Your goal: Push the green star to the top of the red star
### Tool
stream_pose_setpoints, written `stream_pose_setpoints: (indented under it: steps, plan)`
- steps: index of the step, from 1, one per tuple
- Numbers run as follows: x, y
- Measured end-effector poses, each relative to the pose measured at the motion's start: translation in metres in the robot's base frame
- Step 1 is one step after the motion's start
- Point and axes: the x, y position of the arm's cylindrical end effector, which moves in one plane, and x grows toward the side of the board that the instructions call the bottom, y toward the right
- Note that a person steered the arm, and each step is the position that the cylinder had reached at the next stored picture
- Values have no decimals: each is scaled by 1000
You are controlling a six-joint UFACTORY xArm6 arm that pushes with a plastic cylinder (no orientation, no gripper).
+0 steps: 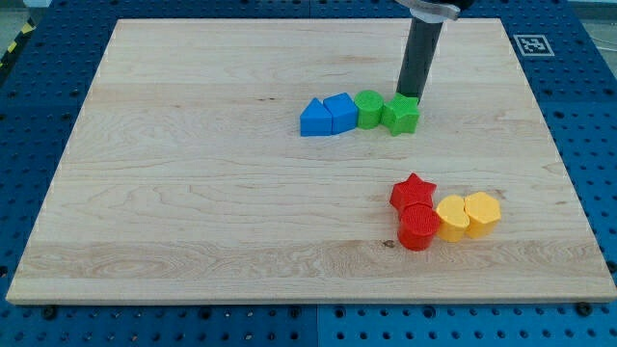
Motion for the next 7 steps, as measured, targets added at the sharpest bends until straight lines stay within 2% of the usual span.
stream_pose_setpoints:
  steps: [3,7]
  plan:
    - [30,4]
    - [23,-6]
